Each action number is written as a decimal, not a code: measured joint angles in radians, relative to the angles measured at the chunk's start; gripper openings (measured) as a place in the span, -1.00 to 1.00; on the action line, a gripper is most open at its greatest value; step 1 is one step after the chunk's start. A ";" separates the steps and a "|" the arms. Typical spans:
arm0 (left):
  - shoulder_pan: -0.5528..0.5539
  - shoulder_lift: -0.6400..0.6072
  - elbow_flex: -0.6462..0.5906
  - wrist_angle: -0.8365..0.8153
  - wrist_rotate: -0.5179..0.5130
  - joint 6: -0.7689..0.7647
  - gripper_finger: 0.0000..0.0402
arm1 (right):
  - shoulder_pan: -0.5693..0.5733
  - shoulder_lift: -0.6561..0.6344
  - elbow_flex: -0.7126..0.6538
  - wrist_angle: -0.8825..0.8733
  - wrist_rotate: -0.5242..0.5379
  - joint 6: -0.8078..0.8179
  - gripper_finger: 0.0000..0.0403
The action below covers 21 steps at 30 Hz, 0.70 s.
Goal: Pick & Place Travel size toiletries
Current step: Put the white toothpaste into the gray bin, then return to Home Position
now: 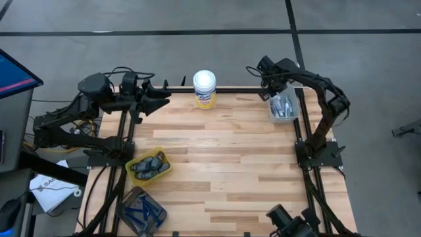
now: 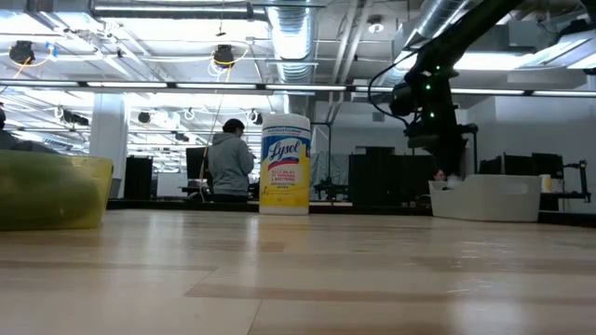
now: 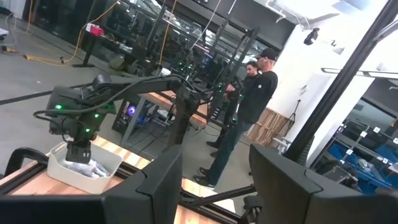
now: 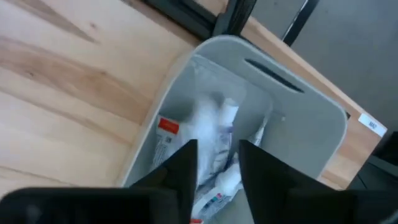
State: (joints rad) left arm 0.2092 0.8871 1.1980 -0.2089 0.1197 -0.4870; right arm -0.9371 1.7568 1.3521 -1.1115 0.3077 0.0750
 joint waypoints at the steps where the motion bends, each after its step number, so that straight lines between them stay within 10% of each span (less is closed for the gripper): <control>1: 0.000 0.000 0.000 0.000 0.000 0.000 -0.09 | 0.000 -0.003 0.000 0.008 0.000 0.000 -0.43; 12: 0.000 -0.029 0.000 -0.022 -0.004 0.010 -0.15 | 0.002 -0.232 -0.001 0.122 -0.158 -0.031 0.09; 21: 0.002 -0.236 -0.030 -0.261 -0.098 0.158 -0.87 | 0.079 -0.693 0.001 0.222 -0.350 -0.083 -0.67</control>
State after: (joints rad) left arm 0.2108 0.6507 1.1684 -0.4697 0.0221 -0.3292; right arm -0.8580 1.0640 1.3529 -0.8898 -0.0425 -0.0081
